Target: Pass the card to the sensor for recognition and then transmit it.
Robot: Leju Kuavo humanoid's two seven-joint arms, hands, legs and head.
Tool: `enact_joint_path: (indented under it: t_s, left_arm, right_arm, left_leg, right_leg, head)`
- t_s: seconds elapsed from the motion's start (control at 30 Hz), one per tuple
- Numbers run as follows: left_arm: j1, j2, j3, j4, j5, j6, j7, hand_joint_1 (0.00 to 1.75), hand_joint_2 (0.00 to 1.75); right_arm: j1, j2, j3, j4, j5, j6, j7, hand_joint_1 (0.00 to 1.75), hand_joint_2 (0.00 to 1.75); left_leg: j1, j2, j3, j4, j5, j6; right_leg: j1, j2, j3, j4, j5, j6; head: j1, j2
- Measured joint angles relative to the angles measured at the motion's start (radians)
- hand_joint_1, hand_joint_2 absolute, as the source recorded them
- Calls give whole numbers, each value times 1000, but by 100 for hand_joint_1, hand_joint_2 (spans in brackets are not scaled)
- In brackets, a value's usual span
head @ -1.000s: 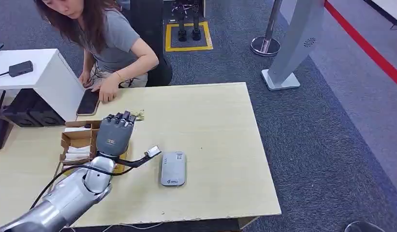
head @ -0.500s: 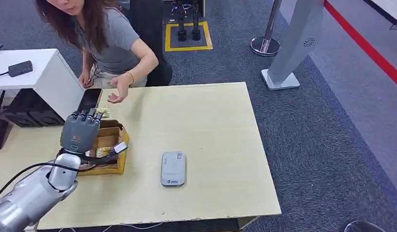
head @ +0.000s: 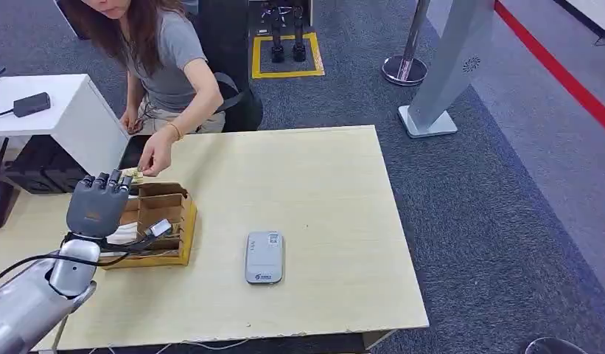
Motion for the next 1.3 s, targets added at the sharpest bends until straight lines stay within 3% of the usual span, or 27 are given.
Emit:
enact_joint_path:
  t_s: [0.13,0.17,0.2,0.53,0.9,1.0,1.1,1.2,1.3]
  left_arm:
    - [6,2,12,-2,0,0,0,175,175]
    - [8,2,13,-4,0,0,0,154,175]
    - [10,2,14,-6,0,0,0,2,175]
    - [41,3,64,-49,0,0,0,0,175]
    - [80,2,151,-127,0,0,-65,0,175]
    - [100,-1,207,-161,0,0,-133,0,175]
    - [127,-13,281,-196,0,-10,-247,0,175]
    - [181,-48,387,-276,6,-105,-413,0,175]
    - [229,-77,478,-344,11,-173,-480,0,175]
  right_arm:
    - [0,1,0,0,0,2,0,0,175]
    - [0,1,0,0,0,2,0,0,175]
    - [0,1,0,0,0,3,0,0,175]
    - [0,4,-7,0,0,0,0,0,175]
    - [0,6,-11,0,19,-2,9,0,175]
    - [1,6,-15,0,19,-2,11,0,175]
    - [3,6,-24,0,18,-4,11,0,175]
    - [5,6,-39,0,12,-14,12,0,175]
    - [7,6,-54,0,12,-16,12,0,175]
  left_leg:
    - [0,0,0,0,0,0]
    - [0,0,0,0,0,0]
    - [0,0,0,0,0,0]
    - [0,0,0,0,0,0]
    - [0,0,0,0,0,0]
    - [0,0,0,0,0,0]
    - [0,0,0,0,0,0]
    - [-1,0,0,0,0,0]
    - [0,2,0,0,0,0]
  right_leg:
    - [0,0,0,0,0,0]
    - [0,0,0,0,0,0]
    - [0,0,0,0,0,0]
    - [0,0,0,0,0,0]
    - [0,0,-1,0,0,0]
    - [0,0,-1,0,0,0]
    - [0,0,-1,0,0,0]
    - [0,0,-1,0,0,0]
    - [0,2,-2,0,0,0]
  head:
    - [0,0]
    - [0,0]
    - [0,0]
    - [0,0]
    - [0,0]
    - [0,0]
    - [0,0]
    - [0,0]
    - [0,0]
